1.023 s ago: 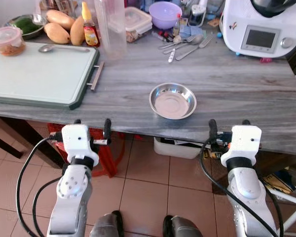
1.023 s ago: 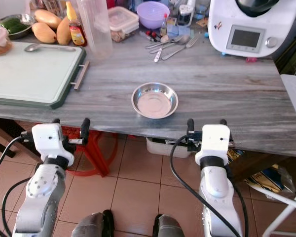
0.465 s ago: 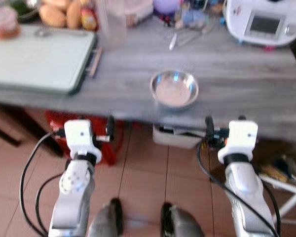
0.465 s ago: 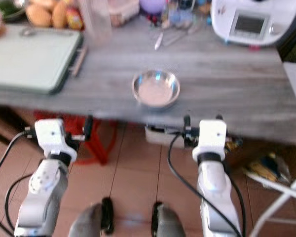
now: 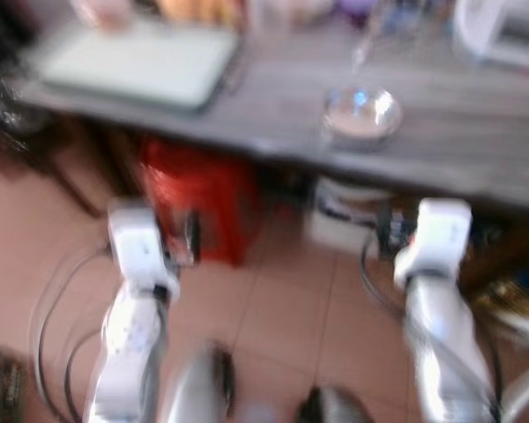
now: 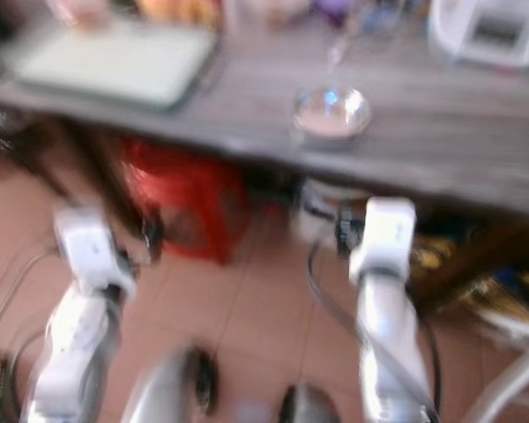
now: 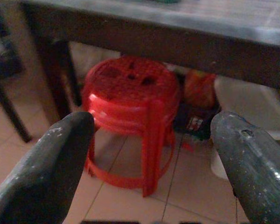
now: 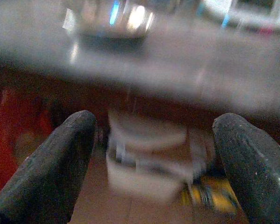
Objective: Setting the table
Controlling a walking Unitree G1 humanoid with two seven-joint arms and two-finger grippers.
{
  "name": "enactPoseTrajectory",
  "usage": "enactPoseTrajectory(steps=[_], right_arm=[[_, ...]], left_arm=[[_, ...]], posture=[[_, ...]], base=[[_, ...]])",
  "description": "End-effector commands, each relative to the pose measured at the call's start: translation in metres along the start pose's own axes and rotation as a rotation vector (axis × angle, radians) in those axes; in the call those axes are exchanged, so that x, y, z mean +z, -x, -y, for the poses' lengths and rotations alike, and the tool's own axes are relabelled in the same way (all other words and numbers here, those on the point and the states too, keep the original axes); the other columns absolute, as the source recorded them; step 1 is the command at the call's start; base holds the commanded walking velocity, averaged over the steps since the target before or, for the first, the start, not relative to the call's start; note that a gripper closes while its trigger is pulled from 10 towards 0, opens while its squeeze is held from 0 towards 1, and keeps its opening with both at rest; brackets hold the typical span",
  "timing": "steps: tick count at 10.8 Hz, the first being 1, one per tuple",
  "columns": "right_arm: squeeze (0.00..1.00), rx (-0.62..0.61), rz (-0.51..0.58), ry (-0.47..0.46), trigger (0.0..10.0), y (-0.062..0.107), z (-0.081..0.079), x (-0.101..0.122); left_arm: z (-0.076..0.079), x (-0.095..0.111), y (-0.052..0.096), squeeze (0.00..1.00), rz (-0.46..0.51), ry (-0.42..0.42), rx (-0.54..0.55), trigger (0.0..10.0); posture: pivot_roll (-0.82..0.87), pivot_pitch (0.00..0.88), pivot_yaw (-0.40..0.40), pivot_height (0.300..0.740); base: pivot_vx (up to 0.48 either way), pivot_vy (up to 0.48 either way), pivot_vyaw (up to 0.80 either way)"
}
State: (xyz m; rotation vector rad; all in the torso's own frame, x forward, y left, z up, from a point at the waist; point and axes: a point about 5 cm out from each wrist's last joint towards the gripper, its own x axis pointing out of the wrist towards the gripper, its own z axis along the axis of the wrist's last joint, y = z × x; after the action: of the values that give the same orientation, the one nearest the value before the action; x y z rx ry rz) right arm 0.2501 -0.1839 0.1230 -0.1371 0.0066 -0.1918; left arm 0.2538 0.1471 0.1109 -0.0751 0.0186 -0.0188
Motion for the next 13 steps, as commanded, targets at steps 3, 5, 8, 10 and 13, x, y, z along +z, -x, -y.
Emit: enactPoseTrajectory(steps=[3, 5, 8, 10, 13], right_arm=[[0.0, 0.054, 0.044, -0.018, 10.0, -0.004, -0.003, 0.008], [0.0, 0.061, 0.031, 0.005, 10.0, -0.006, -0.007, 0.003], [0.0, 0.08, 0.046, 0.0, 10.0, -0.008, -0.006, 0.008], [0.0, 0.087, 0.069, 0.015, 10.0, -0.008, -0.006, 0.011], [0.0, 0.088, 0.131, -0.036, 10.0, -0.012, -0.004, 0.02]], left_arm=[[0.002, 0.009, -0.004, 0.0, 0.027, 0.033, -0.01, 10.0], [0.003, 0.002, -0.004, 0.0, -0.007, 0.051, 0.008, 10.0], [0.007, 0.007, -0.006, 0.0, 0.024, 0.04, 0.0, 10.0], [0.006, 0.008, -0.007, 0.0, 0.029, 0.038, 0.002, 10.0], [0.006, 0.016, -0.009, 0.0, 0.056, 0.105, 0.01, 10.0]], posture=[[-0.06, 0.203, -0.013, 0.74], [-0.06, 0.198, -0.011, 0.74], [-0.07, 0.207, -0.016, 0.74], [-0.07, 0.208, -0.019, 0.74], [-0.06, 0.171, -0.015, 0.74]], base=[[0.0, 0.0, 0.0], [-0.161, 0.0, 0.0], [-0.247, 0.0, 0.0], [-0.242, 0.0, 0.0], [-0.081, 0.0, 0.0]])
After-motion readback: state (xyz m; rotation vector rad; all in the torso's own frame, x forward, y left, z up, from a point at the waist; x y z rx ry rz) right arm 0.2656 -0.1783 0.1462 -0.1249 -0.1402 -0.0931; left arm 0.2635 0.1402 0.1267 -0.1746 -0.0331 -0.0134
